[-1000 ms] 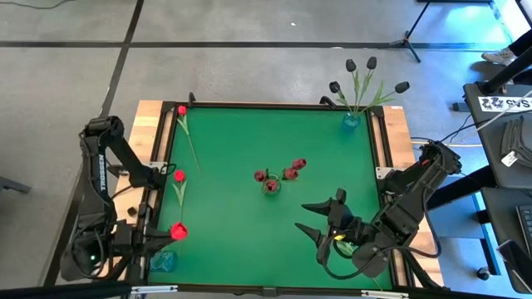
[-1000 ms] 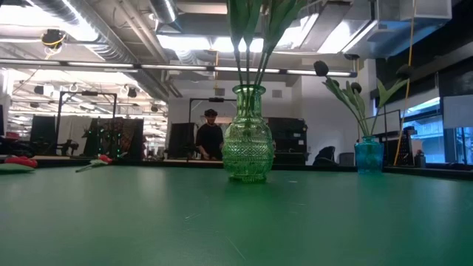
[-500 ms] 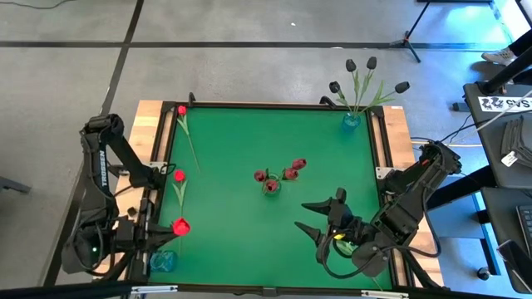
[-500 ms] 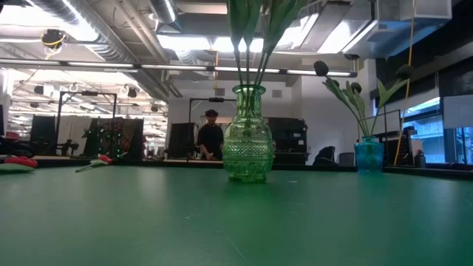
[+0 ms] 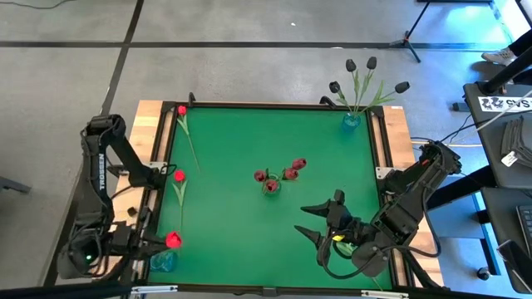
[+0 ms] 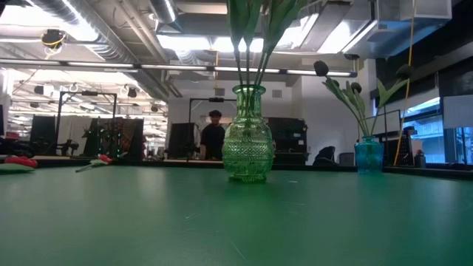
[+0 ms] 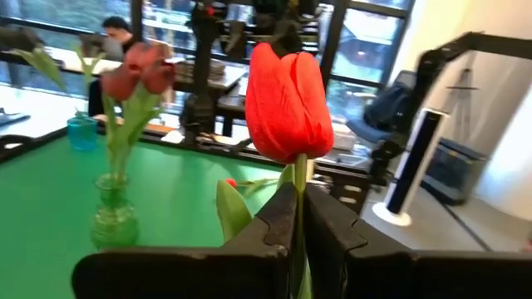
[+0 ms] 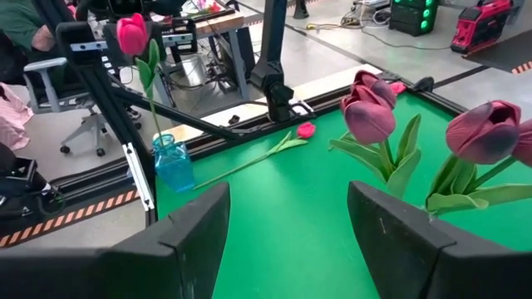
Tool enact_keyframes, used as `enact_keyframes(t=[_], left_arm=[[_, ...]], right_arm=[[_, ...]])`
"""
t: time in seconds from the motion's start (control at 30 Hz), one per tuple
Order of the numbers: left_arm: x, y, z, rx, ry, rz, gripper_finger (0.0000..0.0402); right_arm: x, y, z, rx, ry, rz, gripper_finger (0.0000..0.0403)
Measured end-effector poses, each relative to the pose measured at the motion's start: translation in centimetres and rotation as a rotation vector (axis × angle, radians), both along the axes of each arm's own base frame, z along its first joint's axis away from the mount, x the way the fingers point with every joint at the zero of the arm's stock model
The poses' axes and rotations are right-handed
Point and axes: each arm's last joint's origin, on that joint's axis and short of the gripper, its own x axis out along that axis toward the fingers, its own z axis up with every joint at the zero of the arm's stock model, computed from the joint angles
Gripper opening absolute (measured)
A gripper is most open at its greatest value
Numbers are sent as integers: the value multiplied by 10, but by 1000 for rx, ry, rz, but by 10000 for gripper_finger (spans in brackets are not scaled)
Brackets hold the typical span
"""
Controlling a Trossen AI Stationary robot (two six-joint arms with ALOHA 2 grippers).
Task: Sort flowers into vase by color
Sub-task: Put the middle left red flower into the bottom left blue vase
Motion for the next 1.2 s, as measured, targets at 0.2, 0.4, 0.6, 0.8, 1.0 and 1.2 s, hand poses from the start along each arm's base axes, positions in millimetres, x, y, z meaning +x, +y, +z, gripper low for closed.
enact_keyframes(t=[0.2, 0.4, 0.6, 0.8, 1.0, 1.2], left_arm=[[-16, -4, 0, -51, -1, -61, 22], [-19, -2, -6, -100, 23, -90, 40], [-20, 5, -20, -189, 116, -135, 82], [-21, 7, -28, -295, 275, -205, 105], [-24, 17, -18, -403, 373, -275, 104], [-26, 30, -5, -580, 508, -346, 96]], right_arm=[[0, 0, 0, -5, 3, -2, 243], [1, 1, -2, -8, 6, -1, 243], [2, 3, -4, 15, 12, 9, 243], [2, 3, -4, 20, 12, 13, 243], [3, 4, -2, 40, -7, 13, 243], [3, 4, -1, 45, -12, 14, 243]])
